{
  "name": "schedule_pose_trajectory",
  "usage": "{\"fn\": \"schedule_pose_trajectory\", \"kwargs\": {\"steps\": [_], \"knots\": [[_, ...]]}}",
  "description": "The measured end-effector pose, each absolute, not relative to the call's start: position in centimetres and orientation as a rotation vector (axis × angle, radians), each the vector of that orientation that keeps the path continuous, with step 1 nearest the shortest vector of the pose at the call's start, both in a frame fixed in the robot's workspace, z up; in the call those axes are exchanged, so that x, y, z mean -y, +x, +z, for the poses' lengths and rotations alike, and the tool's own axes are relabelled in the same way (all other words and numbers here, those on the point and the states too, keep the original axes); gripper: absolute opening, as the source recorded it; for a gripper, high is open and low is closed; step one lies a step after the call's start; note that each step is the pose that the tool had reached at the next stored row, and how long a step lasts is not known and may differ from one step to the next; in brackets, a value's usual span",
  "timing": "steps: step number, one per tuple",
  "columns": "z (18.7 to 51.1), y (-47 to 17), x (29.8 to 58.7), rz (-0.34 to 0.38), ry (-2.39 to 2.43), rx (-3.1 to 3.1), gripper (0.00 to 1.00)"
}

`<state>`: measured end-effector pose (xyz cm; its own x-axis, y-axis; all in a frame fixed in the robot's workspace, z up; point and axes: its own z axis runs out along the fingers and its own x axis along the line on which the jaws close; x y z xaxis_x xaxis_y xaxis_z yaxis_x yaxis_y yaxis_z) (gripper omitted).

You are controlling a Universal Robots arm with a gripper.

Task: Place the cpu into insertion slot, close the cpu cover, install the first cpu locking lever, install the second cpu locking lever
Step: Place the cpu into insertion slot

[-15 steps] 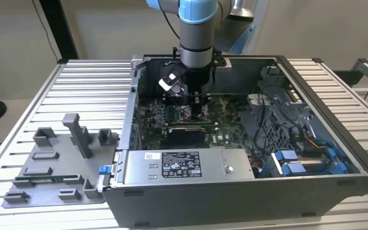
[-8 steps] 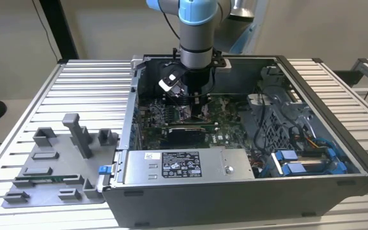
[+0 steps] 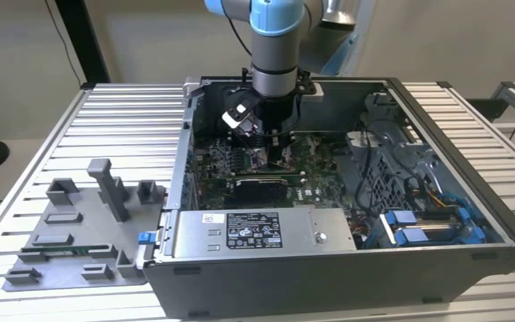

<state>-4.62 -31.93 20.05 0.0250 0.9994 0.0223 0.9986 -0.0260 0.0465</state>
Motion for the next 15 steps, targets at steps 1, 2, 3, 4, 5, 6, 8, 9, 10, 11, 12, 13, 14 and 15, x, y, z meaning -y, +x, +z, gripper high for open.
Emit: {"fn": "schedule_pose_trajectory", "kwargs": {"steps": [1,2,3,4,5,6,8,9,10,11,12,13,14,15], "knots": [[20.01,-4.62,31.92,0.076,2.236,-2.180,0.00],[19.97,-4.62,31.92,0.076,2.236,-2.180,0.00],[19.92,-4.63,31.91,0.076,2.236,-2.180,0.00],[19.91,-4.63,31.90,0.075,2.236,-2.180,0.00],[19.90,-4.62,31.90,0.075,2.236,-2.180,0.00],[19.87,-4.62,31.89,0.076,2.236,-2.180,0.00],[19.84,-4.62,31.89,0.076,2.236,-2.180,0.00],[19.83,-4.63,31.88,0.075,2.236,-2.180,0.00],[19.82,-4.63,31.87,0.076,2.236,-2.180,0.00],[19.82,-4.63,31.87,0.075,2.236,-2.180,0.00],[19.81,-4.63,31.87,0.075,2.236,-2.180,0.00],[19.79,-4.62,31.87,0.075,2.236,-2.180,0.00],[19.78,-4.62,31.87,0.075,2.236,-2.180,0.00],[19.76,-4.61,31.87,0.075,2.236,-2.180,0.00]]}}
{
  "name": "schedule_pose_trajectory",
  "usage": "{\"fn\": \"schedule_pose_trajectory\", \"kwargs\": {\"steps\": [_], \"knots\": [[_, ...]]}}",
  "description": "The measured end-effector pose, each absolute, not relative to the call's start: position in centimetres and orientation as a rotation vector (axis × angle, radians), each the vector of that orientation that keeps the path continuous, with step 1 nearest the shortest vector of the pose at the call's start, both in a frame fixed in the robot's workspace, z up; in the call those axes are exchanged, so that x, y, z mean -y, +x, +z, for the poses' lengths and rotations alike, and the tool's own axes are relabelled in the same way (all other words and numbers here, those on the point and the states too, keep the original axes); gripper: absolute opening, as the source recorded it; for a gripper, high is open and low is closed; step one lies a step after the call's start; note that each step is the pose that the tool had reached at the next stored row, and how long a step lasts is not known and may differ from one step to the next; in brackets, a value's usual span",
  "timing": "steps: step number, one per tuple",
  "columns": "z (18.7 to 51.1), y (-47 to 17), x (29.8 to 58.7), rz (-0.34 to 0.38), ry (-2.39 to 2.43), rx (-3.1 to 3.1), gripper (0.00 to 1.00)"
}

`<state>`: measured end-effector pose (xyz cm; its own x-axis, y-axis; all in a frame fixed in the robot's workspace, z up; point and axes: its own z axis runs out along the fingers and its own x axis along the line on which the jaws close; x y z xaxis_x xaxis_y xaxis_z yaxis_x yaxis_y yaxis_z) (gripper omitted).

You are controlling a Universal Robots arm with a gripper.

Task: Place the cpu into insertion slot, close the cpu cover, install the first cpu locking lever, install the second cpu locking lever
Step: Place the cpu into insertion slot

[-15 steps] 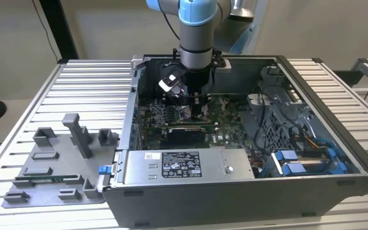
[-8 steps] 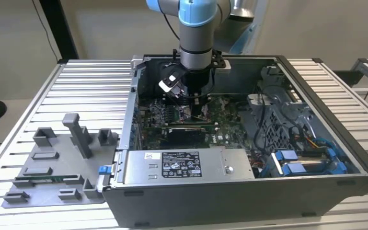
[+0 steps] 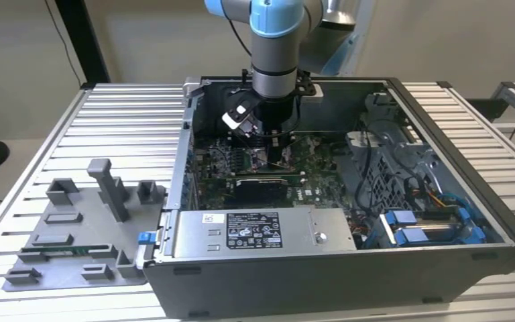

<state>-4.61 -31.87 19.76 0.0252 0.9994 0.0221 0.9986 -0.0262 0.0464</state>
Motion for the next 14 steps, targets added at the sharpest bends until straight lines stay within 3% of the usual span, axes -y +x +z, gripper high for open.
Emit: {"fn": "schedule_pose_trajectory", "kwargs": {"steps": [14], "knots": [[19.62,-4.60,31.87,0.076,2.236,-2.180,0.00]]}}
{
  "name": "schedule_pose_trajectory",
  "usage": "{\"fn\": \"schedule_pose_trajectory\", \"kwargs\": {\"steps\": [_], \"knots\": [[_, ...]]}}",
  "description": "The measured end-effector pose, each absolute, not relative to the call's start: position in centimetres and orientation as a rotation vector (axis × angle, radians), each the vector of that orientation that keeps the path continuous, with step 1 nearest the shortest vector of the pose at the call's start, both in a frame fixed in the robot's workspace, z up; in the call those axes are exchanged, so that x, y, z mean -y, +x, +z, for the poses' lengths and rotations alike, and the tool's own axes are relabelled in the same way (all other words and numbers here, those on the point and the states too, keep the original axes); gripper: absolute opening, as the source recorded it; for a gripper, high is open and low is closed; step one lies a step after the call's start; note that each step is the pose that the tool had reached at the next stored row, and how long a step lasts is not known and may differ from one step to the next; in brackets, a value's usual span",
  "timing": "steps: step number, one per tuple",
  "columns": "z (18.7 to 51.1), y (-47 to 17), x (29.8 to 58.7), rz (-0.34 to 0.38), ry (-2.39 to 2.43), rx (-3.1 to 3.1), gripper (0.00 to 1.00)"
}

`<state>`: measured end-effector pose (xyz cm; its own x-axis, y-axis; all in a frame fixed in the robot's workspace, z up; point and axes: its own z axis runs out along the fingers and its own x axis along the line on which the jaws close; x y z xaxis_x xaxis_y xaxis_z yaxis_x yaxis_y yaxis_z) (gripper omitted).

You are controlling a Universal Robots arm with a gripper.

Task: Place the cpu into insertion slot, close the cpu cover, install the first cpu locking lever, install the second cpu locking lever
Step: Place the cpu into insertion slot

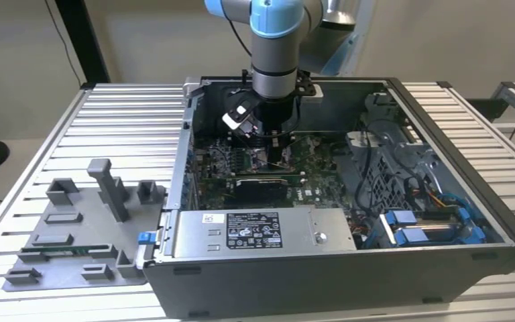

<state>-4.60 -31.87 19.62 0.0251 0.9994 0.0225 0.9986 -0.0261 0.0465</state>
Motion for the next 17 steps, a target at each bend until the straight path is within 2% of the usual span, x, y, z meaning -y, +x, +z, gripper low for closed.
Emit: {"fn": "schedule_pose_trajectory", "kwargs": {"steps": [13,14,17], "knots": [[19.61,-4.59,31.86,0.076,2.236,-2.180,0.00],[19.57,-4.58,31.84,0.078,2.237,-2.180,1.00],[19.61,-4.60,31.86,0.076,2.236,-2.180,1.00]]}}
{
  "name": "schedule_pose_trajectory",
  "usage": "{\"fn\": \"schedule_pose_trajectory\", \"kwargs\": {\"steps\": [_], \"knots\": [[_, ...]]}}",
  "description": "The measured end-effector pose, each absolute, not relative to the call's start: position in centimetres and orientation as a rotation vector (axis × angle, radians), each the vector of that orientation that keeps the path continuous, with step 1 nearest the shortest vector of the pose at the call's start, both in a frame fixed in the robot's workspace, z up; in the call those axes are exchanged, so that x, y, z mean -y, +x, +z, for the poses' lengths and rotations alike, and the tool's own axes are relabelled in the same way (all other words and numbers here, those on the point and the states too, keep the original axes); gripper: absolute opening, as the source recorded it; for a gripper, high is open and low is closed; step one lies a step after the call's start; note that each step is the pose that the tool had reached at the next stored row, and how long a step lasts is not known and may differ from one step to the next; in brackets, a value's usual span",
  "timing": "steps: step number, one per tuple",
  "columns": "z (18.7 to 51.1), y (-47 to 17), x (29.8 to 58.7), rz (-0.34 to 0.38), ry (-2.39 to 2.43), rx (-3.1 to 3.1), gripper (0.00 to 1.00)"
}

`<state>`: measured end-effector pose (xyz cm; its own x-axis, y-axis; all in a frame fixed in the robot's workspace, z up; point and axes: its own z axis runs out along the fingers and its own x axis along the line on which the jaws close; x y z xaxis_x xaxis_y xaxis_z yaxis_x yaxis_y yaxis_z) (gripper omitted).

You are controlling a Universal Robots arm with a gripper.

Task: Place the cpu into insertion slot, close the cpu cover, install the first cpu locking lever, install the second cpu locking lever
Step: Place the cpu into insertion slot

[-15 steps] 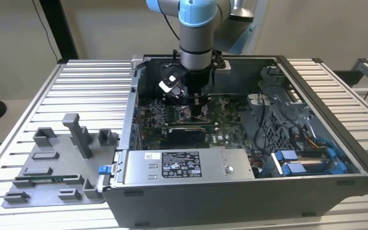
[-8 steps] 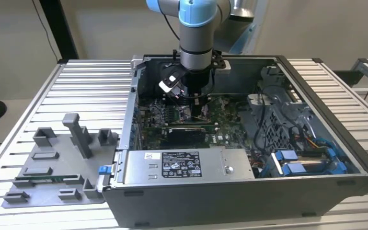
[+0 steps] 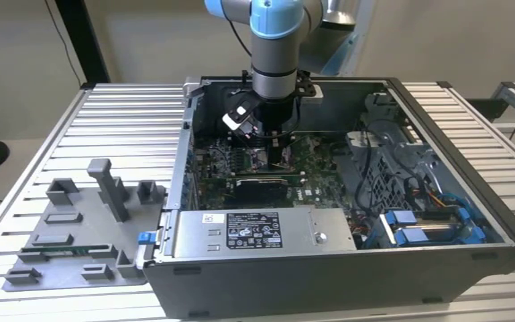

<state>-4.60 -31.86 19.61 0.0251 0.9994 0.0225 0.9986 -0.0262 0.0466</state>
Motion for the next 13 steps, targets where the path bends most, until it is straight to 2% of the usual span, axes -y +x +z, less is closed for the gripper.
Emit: {"fn": "schedule_pose_trajectory", "kwargs": {"steps": [5,13], "knots": [[20.1,-4.6,31.9,0.077,2.237,-2.180,1.00],[23.0,-4.6,31.9,0.083,2.240,-2.182,1.00]]}}
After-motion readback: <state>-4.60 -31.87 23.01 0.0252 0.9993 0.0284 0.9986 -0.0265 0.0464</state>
